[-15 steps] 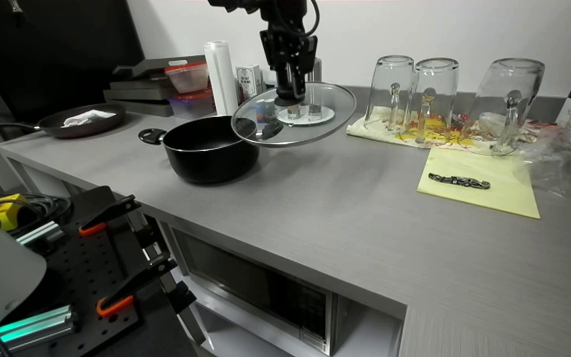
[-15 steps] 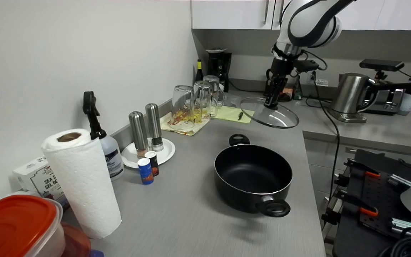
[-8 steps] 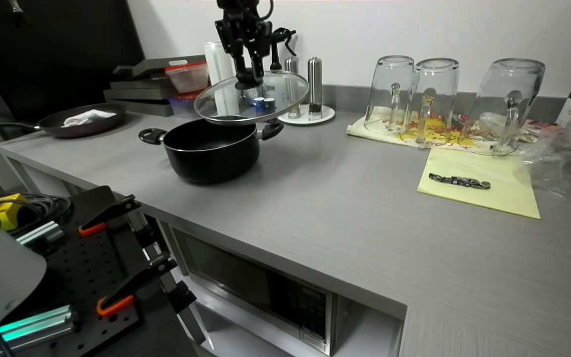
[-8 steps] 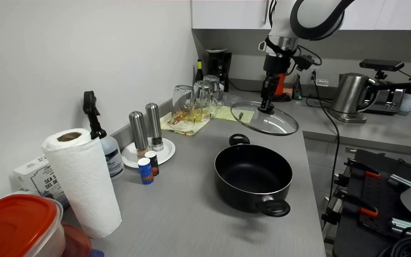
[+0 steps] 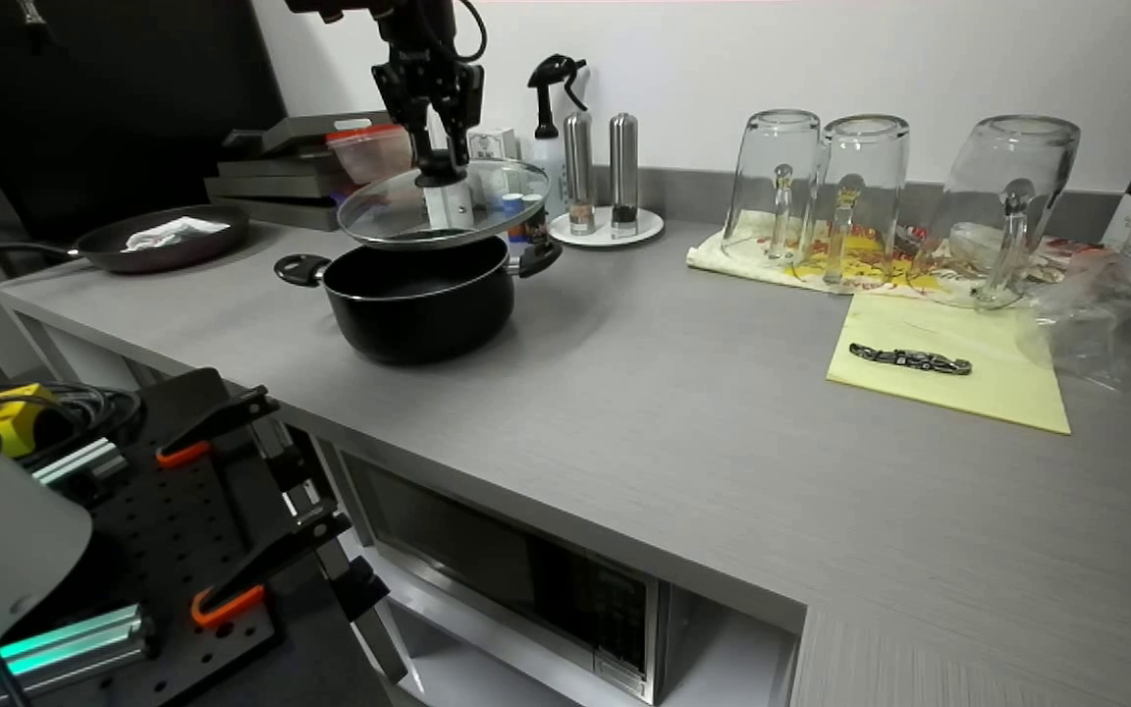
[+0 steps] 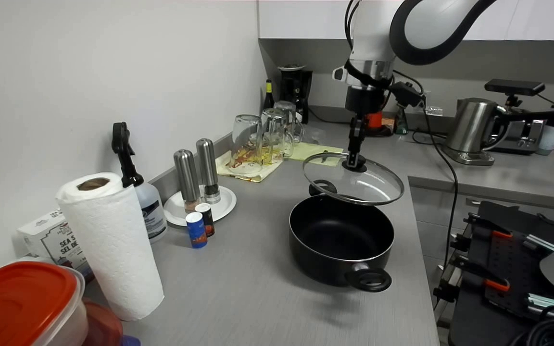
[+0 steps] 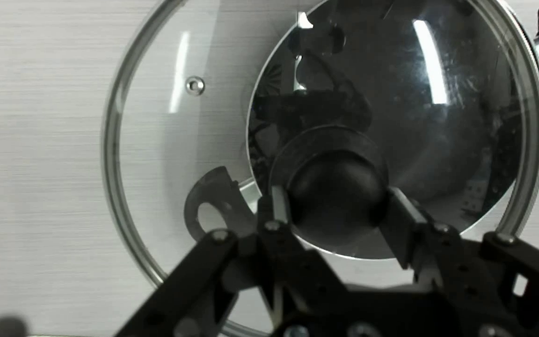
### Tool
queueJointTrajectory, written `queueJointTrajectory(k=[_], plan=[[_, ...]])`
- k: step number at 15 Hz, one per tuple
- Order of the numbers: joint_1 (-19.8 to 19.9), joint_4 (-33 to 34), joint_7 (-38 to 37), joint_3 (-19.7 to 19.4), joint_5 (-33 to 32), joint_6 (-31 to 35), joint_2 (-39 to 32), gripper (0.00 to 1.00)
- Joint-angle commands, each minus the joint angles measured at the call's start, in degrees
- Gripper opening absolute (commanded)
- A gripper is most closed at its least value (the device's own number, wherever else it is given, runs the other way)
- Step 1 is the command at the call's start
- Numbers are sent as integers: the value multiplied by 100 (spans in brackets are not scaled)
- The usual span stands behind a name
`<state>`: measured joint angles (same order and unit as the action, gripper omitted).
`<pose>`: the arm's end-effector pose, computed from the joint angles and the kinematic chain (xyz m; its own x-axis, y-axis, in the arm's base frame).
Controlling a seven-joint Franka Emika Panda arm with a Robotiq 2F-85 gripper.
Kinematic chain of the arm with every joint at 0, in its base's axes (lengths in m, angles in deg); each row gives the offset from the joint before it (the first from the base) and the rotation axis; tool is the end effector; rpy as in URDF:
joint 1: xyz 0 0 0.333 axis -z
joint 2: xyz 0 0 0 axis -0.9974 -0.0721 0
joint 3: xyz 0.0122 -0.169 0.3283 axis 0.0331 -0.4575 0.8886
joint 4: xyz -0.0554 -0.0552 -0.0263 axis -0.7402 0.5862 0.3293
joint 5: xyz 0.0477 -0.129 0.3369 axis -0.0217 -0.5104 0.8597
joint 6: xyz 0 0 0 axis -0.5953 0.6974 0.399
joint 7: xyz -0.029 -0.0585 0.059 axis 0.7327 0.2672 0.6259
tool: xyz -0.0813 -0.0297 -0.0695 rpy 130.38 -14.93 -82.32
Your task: Put the glass lid on the black pot.
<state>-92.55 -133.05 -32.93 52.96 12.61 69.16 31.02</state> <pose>0.4499 0.1110 0.4129 0.9402 0.3378 0.0433 0.3382 -0.9410 -0.0043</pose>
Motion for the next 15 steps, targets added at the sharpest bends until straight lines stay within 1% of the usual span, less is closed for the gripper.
queueJointTrajectory(k=[1, 7, 15], plan=[[-136, 237, -52, 128, -238, -161, -234, 25], [-319, 482, -161, 311, -607, -242, -717, 25], [-477, 816, -142, 407, -813, -364, -1226, 25]])
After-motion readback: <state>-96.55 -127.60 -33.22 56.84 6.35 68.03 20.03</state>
